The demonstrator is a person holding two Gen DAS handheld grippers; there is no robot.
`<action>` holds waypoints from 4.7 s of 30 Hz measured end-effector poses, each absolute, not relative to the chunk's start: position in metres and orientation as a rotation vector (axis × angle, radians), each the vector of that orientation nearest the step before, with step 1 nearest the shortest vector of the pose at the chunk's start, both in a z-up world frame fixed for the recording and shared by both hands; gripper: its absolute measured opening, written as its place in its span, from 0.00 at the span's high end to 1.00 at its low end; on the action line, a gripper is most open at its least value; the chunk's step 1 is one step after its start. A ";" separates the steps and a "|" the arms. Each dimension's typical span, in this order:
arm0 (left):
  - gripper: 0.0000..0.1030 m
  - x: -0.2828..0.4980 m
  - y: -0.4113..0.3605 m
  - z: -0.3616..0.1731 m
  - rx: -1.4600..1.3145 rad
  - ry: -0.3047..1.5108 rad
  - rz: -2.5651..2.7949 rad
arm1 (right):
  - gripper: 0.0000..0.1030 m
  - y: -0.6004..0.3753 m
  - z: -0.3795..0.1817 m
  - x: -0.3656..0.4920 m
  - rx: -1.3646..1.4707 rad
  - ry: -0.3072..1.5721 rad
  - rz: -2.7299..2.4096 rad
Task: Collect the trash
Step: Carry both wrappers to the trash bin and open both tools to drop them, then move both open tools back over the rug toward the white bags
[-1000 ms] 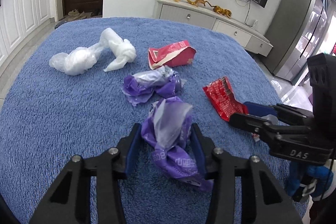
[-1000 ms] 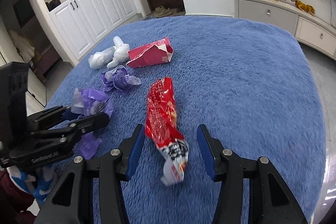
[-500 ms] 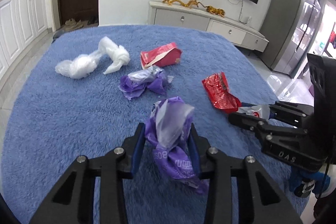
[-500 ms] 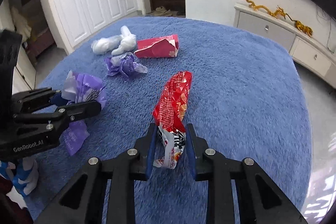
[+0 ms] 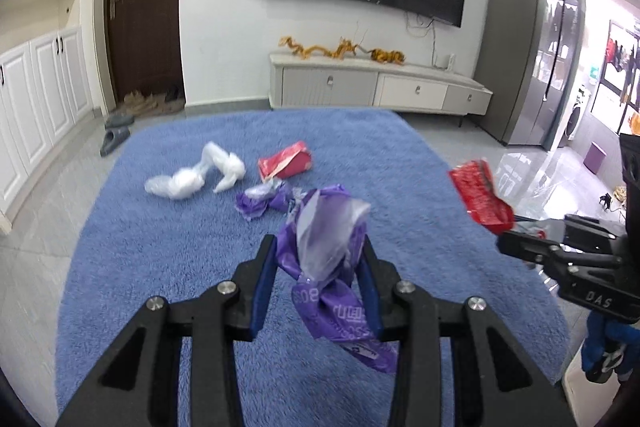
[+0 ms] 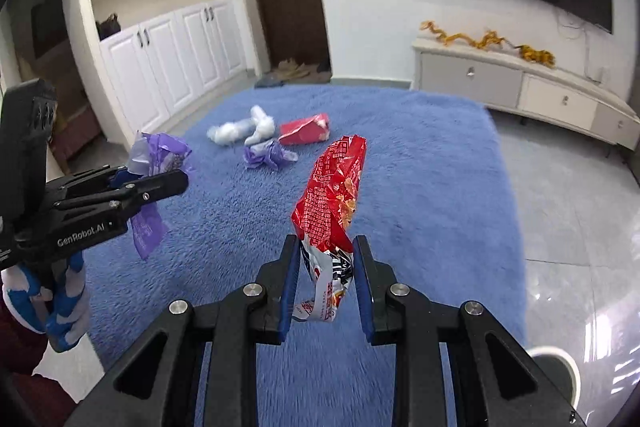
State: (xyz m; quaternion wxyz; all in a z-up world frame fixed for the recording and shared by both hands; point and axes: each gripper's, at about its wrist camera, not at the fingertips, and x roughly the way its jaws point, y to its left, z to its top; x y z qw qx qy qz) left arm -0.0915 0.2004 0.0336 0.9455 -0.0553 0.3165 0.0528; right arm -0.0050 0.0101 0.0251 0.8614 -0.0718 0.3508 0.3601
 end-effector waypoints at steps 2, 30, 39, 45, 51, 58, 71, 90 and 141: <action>0.65 -0.097 0.190 0.040 -0.099 0.630 0.100 | 0.75 -0.006 0.033 -0.013 -0.133 0.718 0.730; 0.64 -0.048 -0.037 0.026 0.312 0.661 -0.276 | 0.74 -0.250 -0.023 -0.041 0.250 0.777 0.256; 0.64 0.023 -0.138 -0.012 0.337 0.812 -0.499 | 0.73 -0.307 -0.089 -0.013 0.386 0.897 0.112; 0.62 0.056 -0.184 -0.037 0.347 0.872 -0.575 | 0.71 -0.328 -0.125 0.010 0.414 0.967 0.052; 0.57 0.075 -0.213 -0.060 0.346 0.935 -0.629 | 0.62 -0.334 -0.145 0.024 0.415 1.000 0.013; 0.44 0.089 -0.232 -0.065 0.264 0.982 -0.651 | 0.54 -0.346 -0.150 0.021 0.416 1.016 -0.033; 0.44 0.048 -0.206 -0.036 0.251 0.902 -0.559 | 0.51 -0.353 -0.119 -0.016 0.408 0.959 -0.090; 0.32 -0.031 -0.123 0.052 0.168 0.654 -0.509 | 0.45 -0.321 -0.013 -0.072 0.296 0.788 -0.067; 0.23 0.016 0.373 -0.012 -0.148 0.711 0.181 | 0.37 0.096 0.003 0.085 -0.169 0.896 0.834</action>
